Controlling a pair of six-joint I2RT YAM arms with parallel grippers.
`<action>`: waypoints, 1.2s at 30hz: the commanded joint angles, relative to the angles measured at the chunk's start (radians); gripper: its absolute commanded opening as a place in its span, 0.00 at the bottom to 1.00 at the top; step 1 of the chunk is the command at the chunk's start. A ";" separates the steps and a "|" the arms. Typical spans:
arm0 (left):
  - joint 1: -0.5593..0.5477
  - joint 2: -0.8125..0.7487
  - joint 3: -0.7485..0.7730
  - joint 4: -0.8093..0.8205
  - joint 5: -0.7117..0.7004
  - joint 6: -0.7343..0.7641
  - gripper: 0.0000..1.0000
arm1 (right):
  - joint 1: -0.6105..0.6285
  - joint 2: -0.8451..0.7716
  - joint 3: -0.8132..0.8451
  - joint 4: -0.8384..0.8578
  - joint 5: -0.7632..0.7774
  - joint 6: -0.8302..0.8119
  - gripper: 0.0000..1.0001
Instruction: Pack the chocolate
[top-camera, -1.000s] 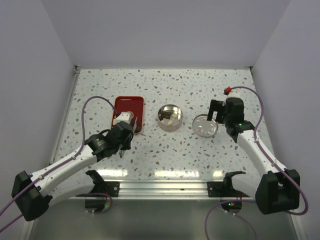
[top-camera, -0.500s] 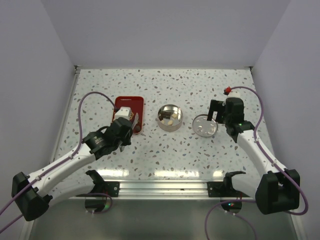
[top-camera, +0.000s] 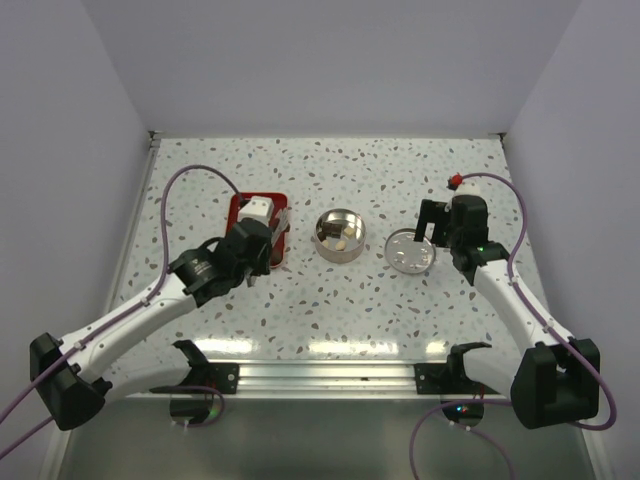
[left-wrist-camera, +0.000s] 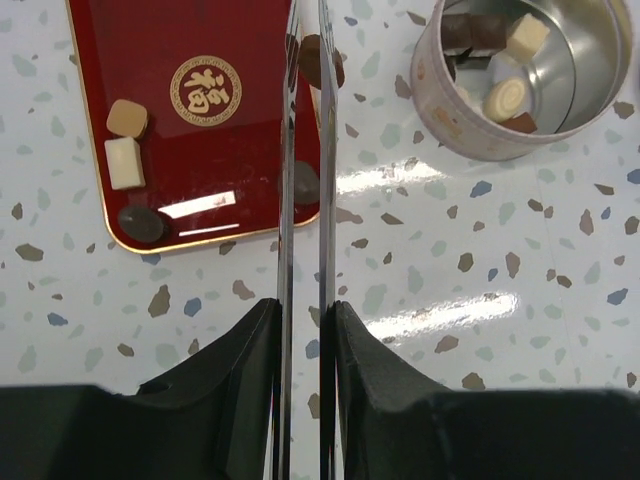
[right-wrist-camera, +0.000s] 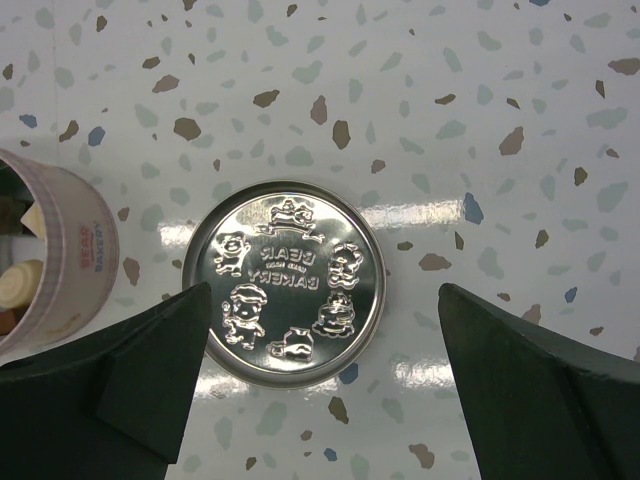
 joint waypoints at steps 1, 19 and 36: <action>-0.008 0.027 0.083 0.085 -0.026 0.061 0.32 | 0.001 0.001 0.044 0.006 0.000 -0.008 0.99; -0.141 0.257 0.245 0.248 0.017 0.107 0.32 | 0.003 0.012 0.047 0.007 0.000 -0.007 0.99; -0.158 0.311 0.268 0.277 0.023 0.122 0.37 | 0.001 0.023 0.050 0.007 -0.005 -0.007 0.99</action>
